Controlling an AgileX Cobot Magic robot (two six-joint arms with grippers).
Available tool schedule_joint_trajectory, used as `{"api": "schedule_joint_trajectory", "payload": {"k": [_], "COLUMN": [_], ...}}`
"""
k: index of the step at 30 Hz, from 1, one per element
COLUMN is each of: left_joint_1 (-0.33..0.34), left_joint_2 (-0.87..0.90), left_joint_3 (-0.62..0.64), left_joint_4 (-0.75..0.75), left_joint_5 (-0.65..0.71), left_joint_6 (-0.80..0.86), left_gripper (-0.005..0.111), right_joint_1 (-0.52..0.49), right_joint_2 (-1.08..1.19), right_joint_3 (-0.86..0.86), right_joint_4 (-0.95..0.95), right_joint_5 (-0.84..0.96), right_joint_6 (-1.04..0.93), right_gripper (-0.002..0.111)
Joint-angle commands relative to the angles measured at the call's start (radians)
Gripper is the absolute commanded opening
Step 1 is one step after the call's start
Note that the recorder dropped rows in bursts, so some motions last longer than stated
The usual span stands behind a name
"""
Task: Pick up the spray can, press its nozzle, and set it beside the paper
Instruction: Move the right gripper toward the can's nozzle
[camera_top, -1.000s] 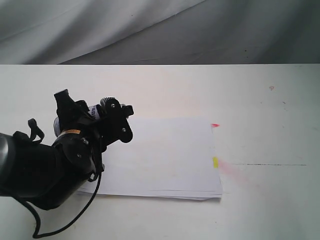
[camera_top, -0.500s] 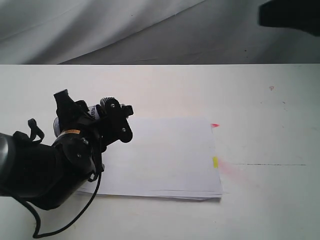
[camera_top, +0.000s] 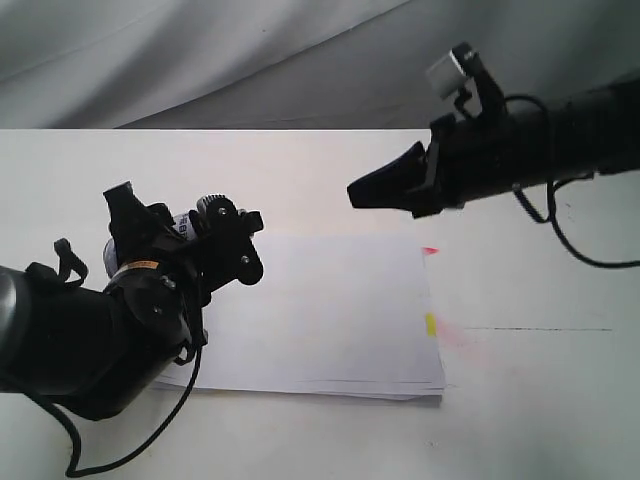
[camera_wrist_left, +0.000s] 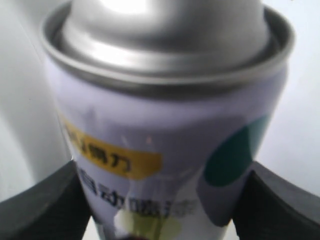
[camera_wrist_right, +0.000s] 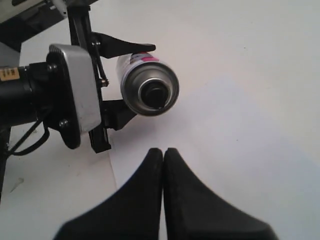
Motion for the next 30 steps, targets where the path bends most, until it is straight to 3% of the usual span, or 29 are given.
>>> {"api": "schedule_joint_trajectory", "payload": {"k": [1,15,25,30], "left_joint_1": [-0.004,-0.004,-0.004,-0.004], "left_joint_2": [-0.004,-0.004,-0.004,-0.004], "left_joint_3": [-0.012,-0.012,-0.012,-0.012], "left_joint_4": [0.008,-0.02,-0.04,-0.041], "left_joint_5": [-0.033,-0.033,-0.033,-0.033], "left_joint_6": [-0.007,-0.007,-0.007,-0.007], "left_gripper": [0.0,0.0,0.0,0.0], "right_joint_1": [-0.007,0.042,0.137,0.149], "right_joint_2": [0.048,0.05,0.053,0.12], "right_joint_3": [0.071,0.074,-0.122,-0.161], "right_joint_4": [0.128,0.161,-0.05,-0.045], "right_joint_5": [0.047,0.021,-0.021,-0.028], "right_joint_6": [-0.195,-0.291,-0.106,-0.108], "right_gripper": [0.0,0.0,0.0,0.0]}}
